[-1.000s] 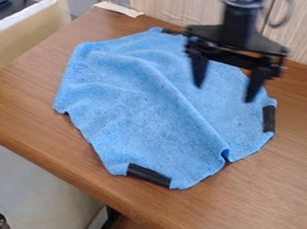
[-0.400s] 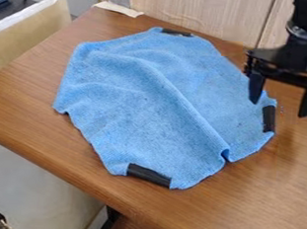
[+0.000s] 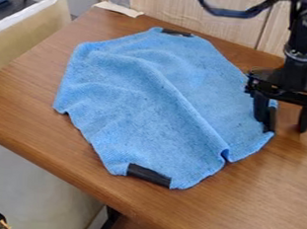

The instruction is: Fold cloth right to left

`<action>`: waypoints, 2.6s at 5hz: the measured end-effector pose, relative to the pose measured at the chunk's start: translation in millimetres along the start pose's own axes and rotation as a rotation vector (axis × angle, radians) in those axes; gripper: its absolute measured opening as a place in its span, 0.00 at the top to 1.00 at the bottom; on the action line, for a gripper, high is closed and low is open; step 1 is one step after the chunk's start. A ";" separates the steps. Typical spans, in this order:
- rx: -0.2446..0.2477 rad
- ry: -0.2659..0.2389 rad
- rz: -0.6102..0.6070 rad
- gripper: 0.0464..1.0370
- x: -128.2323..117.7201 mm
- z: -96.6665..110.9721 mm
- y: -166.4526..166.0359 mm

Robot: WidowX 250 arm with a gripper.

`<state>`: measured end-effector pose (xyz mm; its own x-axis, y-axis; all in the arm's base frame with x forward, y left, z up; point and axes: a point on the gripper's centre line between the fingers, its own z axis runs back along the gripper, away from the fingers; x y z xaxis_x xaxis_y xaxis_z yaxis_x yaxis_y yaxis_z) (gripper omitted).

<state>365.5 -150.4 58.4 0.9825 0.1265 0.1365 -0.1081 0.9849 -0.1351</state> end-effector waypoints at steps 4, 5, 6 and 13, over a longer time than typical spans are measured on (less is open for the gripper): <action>-0.004 0.014 -0.064 0.98 0.2 4.6 -2.2; -0.027 0.024 -0.120 0.99 -0.9 6.6 -6.9; -0.023 0.028 -0.137 0.99 4.0 20.1 2.9; -0.030 0.035 -0.021 0.99 -46.0 39.7 203.6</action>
<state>292.3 48.9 63.6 0.9893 0.1014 0.1050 -0.0836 0.9833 -0.1618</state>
